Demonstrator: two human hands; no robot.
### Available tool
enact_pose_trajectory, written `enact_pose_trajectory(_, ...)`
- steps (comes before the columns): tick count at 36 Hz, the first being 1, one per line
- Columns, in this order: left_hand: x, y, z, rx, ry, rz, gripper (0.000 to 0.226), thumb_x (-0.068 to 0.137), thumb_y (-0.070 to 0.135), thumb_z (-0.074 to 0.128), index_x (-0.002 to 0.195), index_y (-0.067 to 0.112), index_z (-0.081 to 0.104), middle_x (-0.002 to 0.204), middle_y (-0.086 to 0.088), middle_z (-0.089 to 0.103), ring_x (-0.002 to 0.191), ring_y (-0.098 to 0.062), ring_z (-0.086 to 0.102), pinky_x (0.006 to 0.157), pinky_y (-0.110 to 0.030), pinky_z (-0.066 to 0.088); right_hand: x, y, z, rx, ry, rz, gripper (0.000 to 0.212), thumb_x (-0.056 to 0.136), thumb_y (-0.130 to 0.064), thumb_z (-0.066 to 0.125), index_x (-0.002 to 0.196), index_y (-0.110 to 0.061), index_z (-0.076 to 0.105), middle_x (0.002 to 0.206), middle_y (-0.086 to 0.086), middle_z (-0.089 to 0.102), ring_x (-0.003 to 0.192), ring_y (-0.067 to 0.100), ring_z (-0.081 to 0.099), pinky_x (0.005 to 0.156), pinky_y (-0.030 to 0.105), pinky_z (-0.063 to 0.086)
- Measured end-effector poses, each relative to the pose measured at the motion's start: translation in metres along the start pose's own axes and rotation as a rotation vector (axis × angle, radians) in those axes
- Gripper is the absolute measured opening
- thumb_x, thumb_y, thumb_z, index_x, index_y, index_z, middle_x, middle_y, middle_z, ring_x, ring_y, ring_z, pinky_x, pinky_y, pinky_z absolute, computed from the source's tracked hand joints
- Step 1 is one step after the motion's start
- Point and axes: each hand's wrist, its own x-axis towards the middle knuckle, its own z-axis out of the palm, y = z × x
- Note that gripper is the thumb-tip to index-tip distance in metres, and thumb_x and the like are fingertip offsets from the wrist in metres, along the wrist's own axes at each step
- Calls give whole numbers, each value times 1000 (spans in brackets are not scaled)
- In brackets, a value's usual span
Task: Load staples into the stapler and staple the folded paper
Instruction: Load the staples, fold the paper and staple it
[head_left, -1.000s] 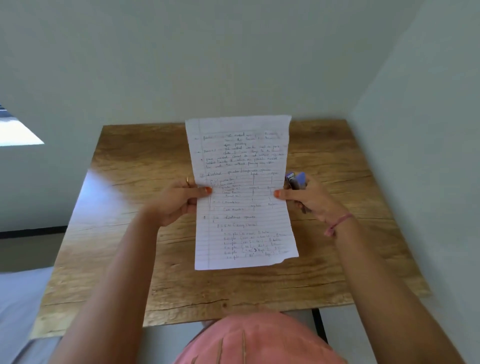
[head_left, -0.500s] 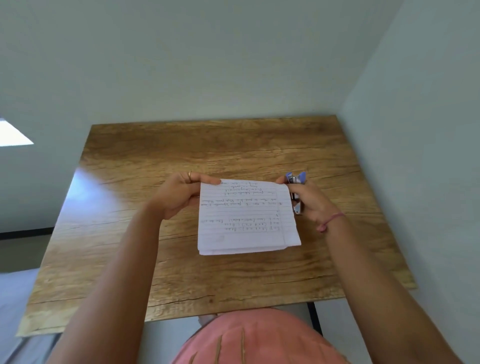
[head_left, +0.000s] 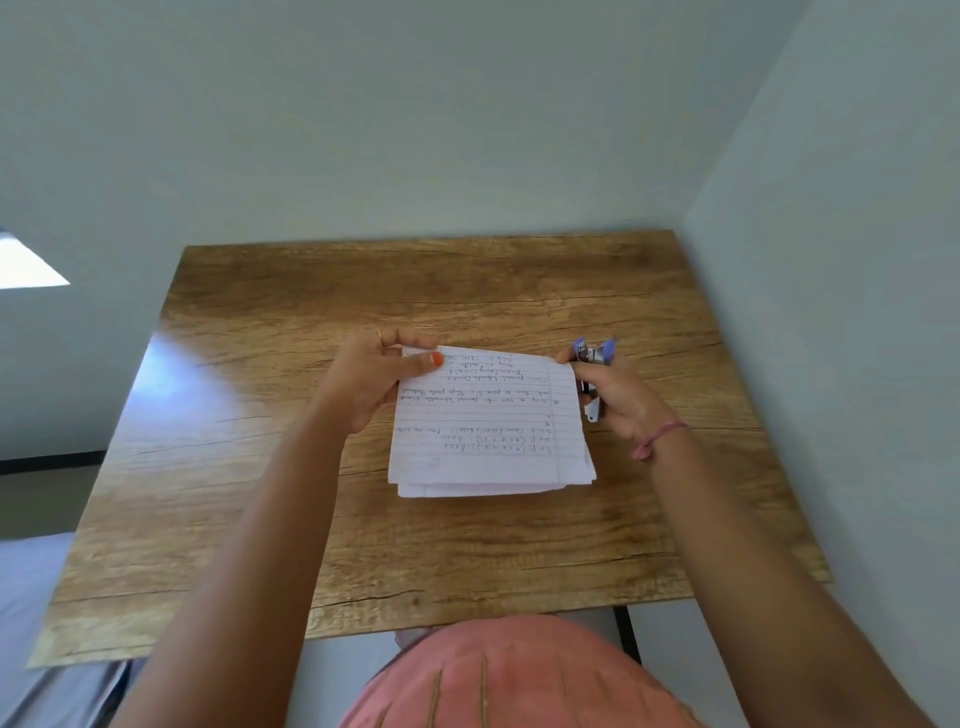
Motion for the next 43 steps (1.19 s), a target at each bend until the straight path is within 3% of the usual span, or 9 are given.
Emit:
enact_pose_trajectory(12, 0, 5, 9, -63, 105, -86, 46, 65, -2, 80, 104, 10, 60, 99, -18, 70, 83, -27, 73, 58, -30, 59, 9, 2, -7, -34, -1, 9, 18, 91, -5, 60, 80, -18, 66, 73, -7, 71, 60, 7, 53, 42, 17, 33)
enact_pose_trajectory(22, 2, -3, 3, -38, 28, -102, 37, 70, -4, 76, 103, 4, 62, 98, -18, 73, 87, -28, 73, 68, -34, 60, 13, -16, -15, -235, 18, -100, 12, 89, -4, 62, 93, -12, 71, 103, 1, 76, 95, 10, 71, 43, 14, 35)
enact_pose_trajectory(24, 2, -4, 4, -27, 13, -105, 36, 69, -3, 77, 101, 4, 62, 97, -17, 73, 88, -28, 73, 71, -35, 60, 16, -25, -14, -350, -34, -150, 7, 87, -12, 69, 94, -13, 73, 99, -1, 76, 74, 0, 68, 42, 12, 36)
enact_pose_trajectory(27, 3, -5, 8, -16, -4, -113, 40, 66, -1, 78, 103, 4, 62, 94, -16, 74, 87, -27, 73, 70, -33, 60, 23, -41, -3, -512, -148, -142, 28, 77, -30, 79, 99, -15, 73, 94, 0, 74, 48, 1, 48, 38, 14, 35)
enact_pose_trajectory(29, 3, -6, 12, -2, -17, -113, 43, 67, -1, 79, 106, 3, 61, 92, -14, 75, 86, -26, 73, 67, -31, 59, 27, -49, 11, -605, -230, -107, 34, 68, -39, 83, 95, -21, 74, 89, -6, 74, 53, 9, 49, 45, 21, 42)
enact_pose_trajectory(31, 3, -5, 15, 7, -33, -108, 44, 66, -1, 80, 106, 3, 62, 90, -13, 76, 85, -25, 74, 65, -29, 59, 31, -54, 25, -692, -305, -81, 33, 67, -38, 86, 93, -22, 74, 91, -6, 75, 74, 21, 64, 70, 36, 55)
enact_pose_trajectory(33, 2, -4, 18, 13, -56, -100, 47, 61, 1, 82, 105, 3, 62, 91, -13, 76, 86, -25, 74, 64, -29, 59, 35, -55, 37, -759, -365, -59, 31, 67, -38, 86, 92, -24, 75, 94, -3, 75, 87, 19, 64, 83, 42, 52)
enact_pose_trajectory(39, -1, -4, 21, 39, -74, -95, 42, 61, 0, 82, 99, 4, 64, 88, -12, 76, 83, -24, 74, 62, -30, 59, 39, -54, 53, -806, -454, -17, 21, 69, -37, 84, 85, -25, 76, 72, -16, 72, 63, -7, 62, 59, 14, 47)
enact_pose_trajectory(43, -2, -6, 21, 28, -69, -101, 40, 62, 2, 81, 98, 3, 65, 90, -13, 76, 84, -25, 74, 65, -32, 60, 39, -50, 55, -797, -443, -16, 12, 72, -33, 84, 78, -27, 76, 63, -17, 68, 54, -8, 56, 47, 13, 44)
